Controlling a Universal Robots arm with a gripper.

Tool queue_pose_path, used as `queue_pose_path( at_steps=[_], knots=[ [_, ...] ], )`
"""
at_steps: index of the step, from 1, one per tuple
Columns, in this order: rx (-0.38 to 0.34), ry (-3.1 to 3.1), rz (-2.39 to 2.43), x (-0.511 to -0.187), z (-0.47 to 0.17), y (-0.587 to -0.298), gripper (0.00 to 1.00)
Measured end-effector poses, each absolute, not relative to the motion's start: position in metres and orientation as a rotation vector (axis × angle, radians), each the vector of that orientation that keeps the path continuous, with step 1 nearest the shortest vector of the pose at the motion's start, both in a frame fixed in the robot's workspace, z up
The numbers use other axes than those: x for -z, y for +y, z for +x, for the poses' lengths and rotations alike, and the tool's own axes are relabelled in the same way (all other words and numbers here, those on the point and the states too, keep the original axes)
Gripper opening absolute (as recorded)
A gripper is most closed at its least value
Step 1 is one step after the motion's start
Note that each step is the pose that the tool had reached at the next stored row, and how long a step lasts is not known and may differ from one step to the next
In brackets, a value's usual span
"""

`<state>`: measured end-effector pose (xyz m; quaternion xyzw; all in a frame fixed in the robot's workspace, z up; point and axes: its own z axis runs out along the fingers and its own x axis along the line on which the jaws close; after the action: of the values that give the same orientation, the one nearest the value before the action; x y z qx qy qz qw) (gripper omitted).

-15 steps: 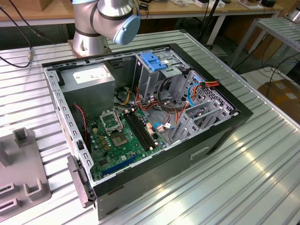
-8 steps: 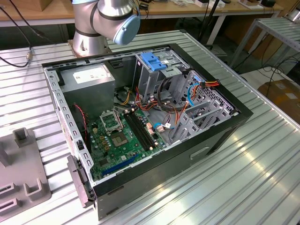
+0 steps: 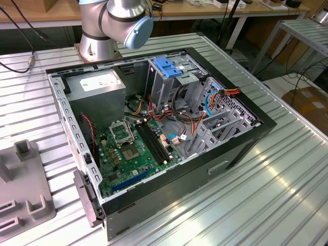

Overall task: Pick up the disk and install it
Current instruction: 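Pick up the disk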

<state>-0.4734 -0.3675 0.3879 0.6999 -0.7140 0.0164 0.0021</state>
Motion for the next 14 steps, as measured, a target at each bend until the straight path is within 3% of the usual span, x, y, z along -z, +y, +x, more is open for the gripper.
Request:
queue_pose_path(
  at_steps=[14],
  knots=[
    [-0.051,-2.24,2.196,-0.3981,-0.4735,-0.3675,0.37]
  ],
)
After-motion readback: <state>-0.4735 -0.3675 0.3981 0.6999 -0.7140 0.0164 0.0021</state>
